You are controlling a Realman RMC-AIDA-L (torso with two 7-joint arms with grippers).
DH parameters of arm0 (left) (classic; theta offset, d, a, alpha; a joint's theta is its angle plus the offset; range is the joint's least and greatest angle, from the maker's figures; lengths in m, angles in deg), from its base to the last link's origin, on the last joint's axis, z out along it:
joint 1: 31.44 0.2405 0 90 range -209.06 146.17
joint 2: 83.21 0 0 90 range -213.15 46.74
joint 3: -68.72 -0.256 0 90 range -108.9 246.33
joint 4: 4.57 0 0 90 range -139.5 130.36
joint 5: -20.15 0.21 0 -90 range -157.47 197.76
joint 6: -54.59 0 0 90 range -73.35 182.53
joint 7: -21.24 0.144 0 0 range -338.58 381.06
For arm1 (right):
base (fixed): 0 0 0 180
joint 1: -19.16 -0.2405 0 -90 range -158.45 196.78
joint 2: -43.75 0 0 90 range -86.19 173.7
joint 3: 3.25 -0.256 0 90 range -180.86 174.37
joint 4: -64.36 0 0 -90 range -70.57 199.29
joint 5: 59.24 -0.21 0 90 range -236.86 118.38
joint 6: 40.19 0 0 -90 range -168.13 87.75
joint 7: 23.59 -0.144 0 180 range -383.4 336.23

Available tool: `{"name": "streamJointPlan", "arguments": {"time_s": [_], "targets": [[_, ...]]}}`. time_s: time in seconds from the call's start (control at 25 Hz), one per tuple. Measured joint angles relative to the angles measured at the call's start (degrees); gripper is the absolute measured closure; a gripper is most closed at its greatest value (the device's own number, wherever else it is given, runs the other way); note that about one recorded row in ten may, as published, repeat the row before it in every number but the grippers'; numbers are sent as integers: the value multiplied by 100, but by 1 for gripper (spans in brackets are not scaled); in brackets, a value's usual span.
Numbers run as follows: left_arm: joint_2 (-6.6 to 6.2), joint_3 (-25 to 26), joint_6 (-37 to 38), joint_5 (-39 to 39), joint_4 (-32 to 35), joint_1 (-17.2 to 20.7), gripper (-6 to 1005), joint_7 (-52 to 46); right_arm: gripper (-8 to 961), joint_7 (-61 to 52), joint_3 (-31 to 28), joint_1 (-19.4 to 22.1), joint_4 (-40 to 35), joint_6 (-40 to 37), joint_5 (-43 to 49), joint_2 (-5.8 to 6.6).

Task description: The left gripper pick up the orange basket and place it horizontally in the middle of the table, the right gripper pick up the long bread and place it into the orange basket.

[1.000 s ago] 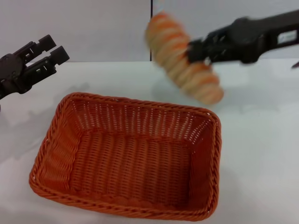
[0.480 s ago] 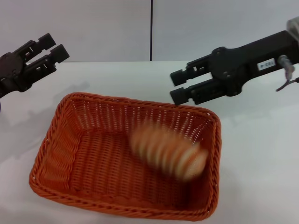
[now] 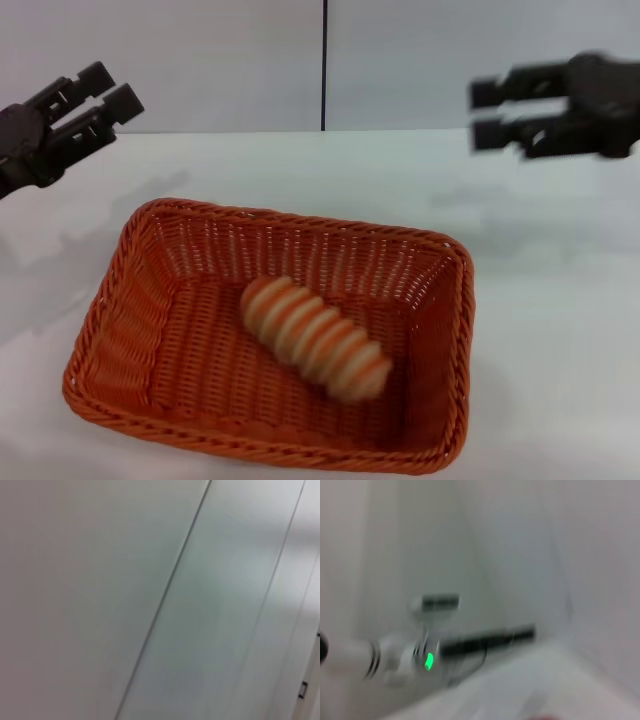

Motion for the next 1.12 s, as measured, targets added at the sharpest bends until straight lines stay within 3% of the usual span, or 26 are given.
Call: {"name": "streamJointPlan", "arguments": {"time_s": [0.12,0.16,0.24,0.28,0.36,0.4,0.48,0.56,0.6,0.68,0.76,1.12], "targets": [[38,251,-16,-40,-3,-21,214,55,296,543,-617,491,51,25,-545,-19],[38,251,-16,-40,-3,-21,214,55,296,873,-1050,841,224,189,-906,-33],[71,824,-29,-384,-354,35,215,567,296,1082,-1345,1042,372,290,-1102,-43],[71,824,-29,-384,-354,35,215,567,296,1333,-1597,1183,557,367,-1272,-59],[71,1198,-60,-752,-852,149,215,1267,296,2627,-2491,1617,1505,546,-1923,-111],[71,1198,-60,-752,-852,149,215,1267,296,2627,-2491,1617,1505,546,-1923,-111],[69,1306,-89,-889,-1020,185,215,1512,296,3841,-3108,1863,2350,600,-2391,-144],[79,1881,-257,-1229,-1704,310,215,2513,296,5302,-3942,2194,3420,650,-2961,-217],[79,1881,-257,-1229,-1704,310,215,2513,296,5302,-3942,2194,3420,650,-2961,-217],[89,2487,-301,-1303,-2295,392,215,3504,296,6032,-4419,2360,3820,658,-3301,-330],[100,2722,-288,-1306,-2514,404,216,3931,296,6804,-4960,2493,4175,655,-3768,-461],[126,3041,-320,-1305,-3019,386,216,5157,296,7268,-5461,2553,4688,896,-3963,-454]]}}
